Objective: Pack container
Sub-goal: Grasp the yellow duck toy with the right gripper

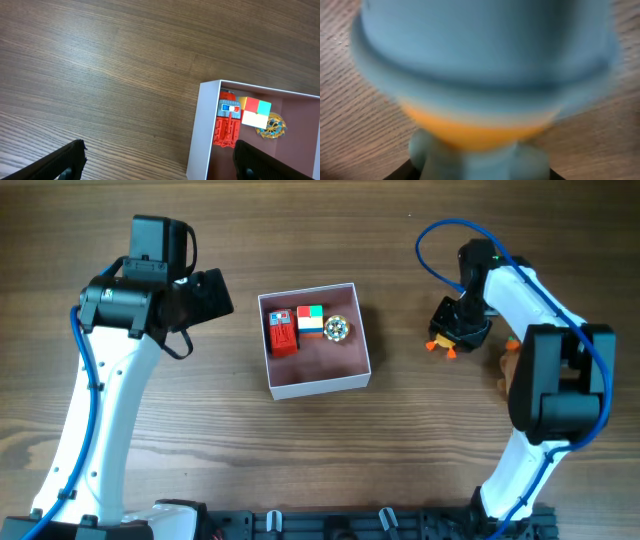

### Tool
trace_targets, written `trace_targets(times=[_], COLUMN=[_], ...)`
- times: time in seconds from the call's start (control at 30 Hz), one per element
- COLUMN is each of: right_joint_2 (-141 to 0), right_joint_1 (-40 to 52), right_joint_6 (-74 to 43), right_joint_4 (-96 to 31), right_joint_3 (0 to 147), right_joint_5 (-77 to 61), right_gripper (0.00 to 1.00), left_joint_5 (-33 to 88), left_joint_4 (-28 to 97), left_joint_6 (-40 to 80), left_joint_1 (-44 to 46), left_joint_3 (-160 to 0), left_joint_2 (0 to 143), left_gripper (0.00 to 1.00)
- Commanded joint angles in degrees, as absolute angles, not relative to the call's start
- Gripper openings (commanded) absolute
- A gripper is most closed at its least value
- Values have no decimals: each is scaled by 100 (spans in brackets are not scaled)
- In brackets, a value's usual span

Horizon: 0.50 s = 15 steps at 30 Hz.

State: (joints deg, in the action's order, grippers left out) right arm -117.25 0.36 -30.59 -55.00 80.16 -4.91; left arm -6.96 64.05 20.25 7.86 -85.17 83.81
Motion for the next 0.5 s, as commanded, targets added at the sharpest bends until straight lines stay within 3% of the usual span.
trace_targets(times=[0.0,0.07,0.2,0.47], right_joint_2=[-10864,-10431,-9535,-8952], right_joint_1=[189,344,819,2034], right_joint_6=[-2703,-2563,-2228,-1782], right_joint_4=[-5470,-5468,-5376,-5151], right_joint_3=[8003,8005,8003,8003], right_joint_5=[8,193,217,517], right_gripper=[39,23,4,4], left_joint_5=[-646,-646,-646,-646], left_joint_4=[6399,6399,6399,6416], left_joint_6=[2014,2014,2014,2014], left_joint_1=[760,760,760,760], left_joint_3=[-8571,-8571,-8571,-8571], left_joint_2=[8326,8324,8326,8326], left_gripper=[95,95,95,95])
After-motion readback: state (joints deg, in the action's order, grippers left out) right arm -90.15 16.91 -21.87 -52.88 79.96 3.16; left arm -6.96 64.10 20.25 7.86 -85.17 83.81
